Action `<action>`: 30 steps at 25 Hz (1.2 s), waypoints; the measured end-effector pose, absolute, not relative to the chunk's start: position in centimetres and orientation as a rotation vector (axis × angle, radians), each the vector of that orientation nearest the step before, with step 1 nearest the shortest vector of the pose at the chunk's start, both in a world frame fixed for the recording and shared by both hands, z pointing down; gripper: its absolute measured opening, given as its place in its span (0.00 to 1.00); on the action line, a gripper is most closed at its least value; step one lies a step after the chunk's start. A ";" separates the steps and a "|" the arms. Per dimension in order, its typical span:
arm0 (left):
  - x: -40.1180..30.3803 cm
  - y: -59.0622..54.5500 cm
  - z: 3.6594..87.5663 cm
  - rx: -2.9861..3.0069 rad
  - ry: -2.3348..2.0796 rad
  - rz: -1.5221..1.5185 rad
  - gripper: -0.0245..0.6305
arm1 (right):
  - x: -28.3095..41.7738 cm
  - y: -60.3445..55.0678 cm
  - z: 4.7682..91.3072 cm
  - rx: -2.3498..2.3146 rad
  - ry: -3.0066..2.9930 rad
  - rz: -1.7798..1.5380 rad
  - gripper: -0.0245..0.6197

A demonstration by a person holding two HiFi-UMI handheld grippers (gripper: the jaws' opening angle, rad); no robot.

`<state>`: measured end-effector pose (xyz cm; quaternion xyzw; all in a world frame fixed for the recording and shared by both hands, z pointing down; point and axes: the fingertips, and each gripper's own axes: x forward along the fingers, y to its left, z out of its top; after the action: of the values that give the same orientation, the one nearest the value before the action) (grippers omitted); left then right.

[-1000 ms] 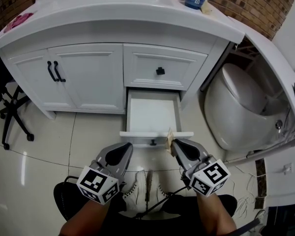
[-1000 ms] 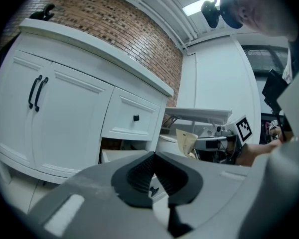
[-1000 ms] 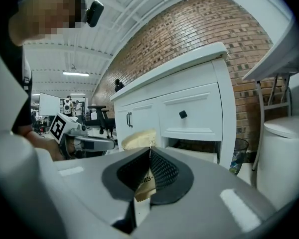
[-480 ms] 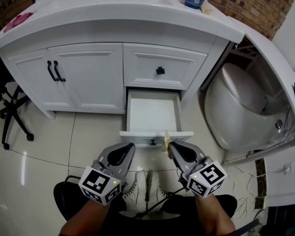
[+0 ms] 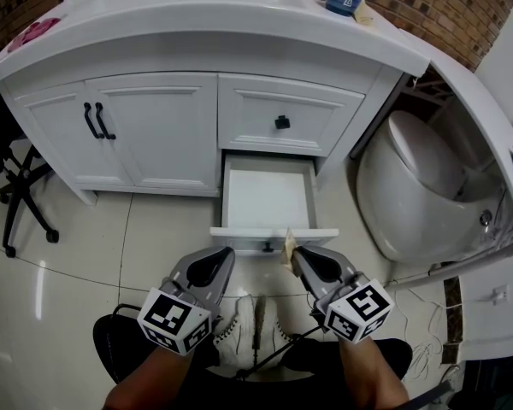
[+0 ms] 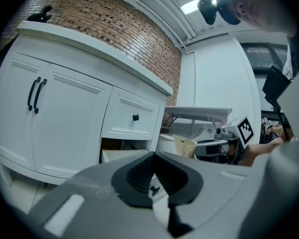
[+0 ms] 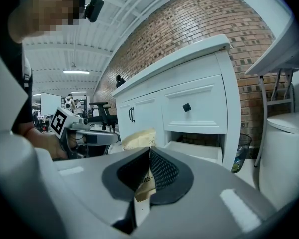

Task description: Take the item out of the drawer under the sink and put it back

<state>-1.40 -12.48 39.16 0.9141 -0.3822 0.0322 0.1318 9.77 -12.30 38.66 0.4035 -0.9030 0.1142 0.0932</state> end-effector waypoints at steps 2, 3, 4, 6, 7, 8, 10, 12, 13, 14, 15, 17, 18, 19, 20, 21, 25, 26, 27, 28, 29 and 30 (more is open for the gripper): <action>-1.3 -12.5 39.2 2.653 -1.107 0.092 0.05 | 9.7 -12.3 38.7 1.195 -2.676 0.336 0.05; -1.3 -12.4 39.2 2.652 -1.106 0.091 0.05 | 9.7 -12.3 38.8 1.194 -2.675 0.336 0.05; -1.3 -12.4 39.3 2.652 -1.105 0.091 0.05 | 9.8 -12.4 38.9 1.194 -2.674 0.337 0.05; -1.3 -12.5 39.3 2.651 -1.102 0.091 0.05 | 9.8 -12.4 38.9 1.195 -2.670 0.338 0.05; -1.3 -12.5 39.3 2.650 -1.102 0.090 0.05 | 9.8 -12.5 39.0 1.193 -2.667 0.339 0.05; -1.3 -12.5 39.3 2.649 -1.102 0.089 0.05 | 9.7 -12.5 39.0 1.191 -2.666 0.338 0.05; -1.3 -12.6 39.4 2.647 -1.104 0.085 0.05 | 9.6 -12.6 39.0 1.185 -2.664 0.330 0.05; -1.3 -12.6 39.3 2.648 -1.104 0.080 0.05 | 9.6 -12.9 38.8 1.177 -2.657 0.306 0.05; -1.3 -12.6 39.3 2.649 -1.103 0.079 0.05 | 9.6 -13.1 38.7 1.174 -2.648 0.286 0.05; -1.4 -12.7 39.3 2.650 -1.102 0.080 0.05 | 9.6 -13.4 38.6 1.171 -2.637 0.264 0.05; -1.4 -12.7 39.3 2.651 -1.100 0.080 0.05 | 9.6 -13.7 38.4 1.168 -2.626 0.241 0.05; -1.4 -12.6 39.4 2.651 -1.096 0.078 0.05 | 9.5 -14.5 38.1 1.155 -2.609 0.184 0.05; -1.4 -12.6 39.4 2.650 -1.095 0.076 0.05 | 9.4 -14.9 37.9 1.145 -2.595 0.146 0.05; -1.4 -12.5 39.5 2.649 -1.092 0.075 0.05 | 9.4 -15.4 37.8 1.137 -2.569 0.106 0.05; -1.3 -12.5 39.5 2.649 -1.087 0.075 0.05 | 9.5 -16.1 37.7 1.132 -2.538 0.074 0.05; -1.3 -12.5 39.6 2.650 -1.083 0.075 0.05 | 9.5 -16.8 37.6 1.127 -2.510 0.049 0.05; -1.3 -12.4 39.8 2.647 -1.074 0.074 0.05 | 9.0 -19.7 38.3 1.048 -2.444 -0.038 0.05; -1.3 -12.4 39.9 2.646 -1.074 0.072 0.05 | 9.0 -20.4 38.6 1.029 -2.419 -0.056 0.05; -1.3 -12.4 39.9 2.645 -1.074 0.070 0.05 | 9.0 -21.2 38.9 1.010 -2.394 -0.072 0.05; -1.3 -12.4 39.9 2.644 -1.075 0.068 0.05 | 9.0 -22.1 39.2 0.988 -2.369 -0.087 0.05; -1.3 -12.4 39.9 2.643 -1.076 0.067 0.05 | 9.0 -22.9 39.6 0.962 -2.344 -0.102 0.05; -1.4 -12.4 39.9 2.643 -1.077 0.067 0.05 | 8.9 -23.7 40.0 0.931 -2.317 -0.120 0.05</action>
<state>-1.39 -12.43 39.87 0.9163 -0.3735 0.0234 0.1428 8.89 -23.66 39.96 0.3535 -0.8796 -0.0454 0.3152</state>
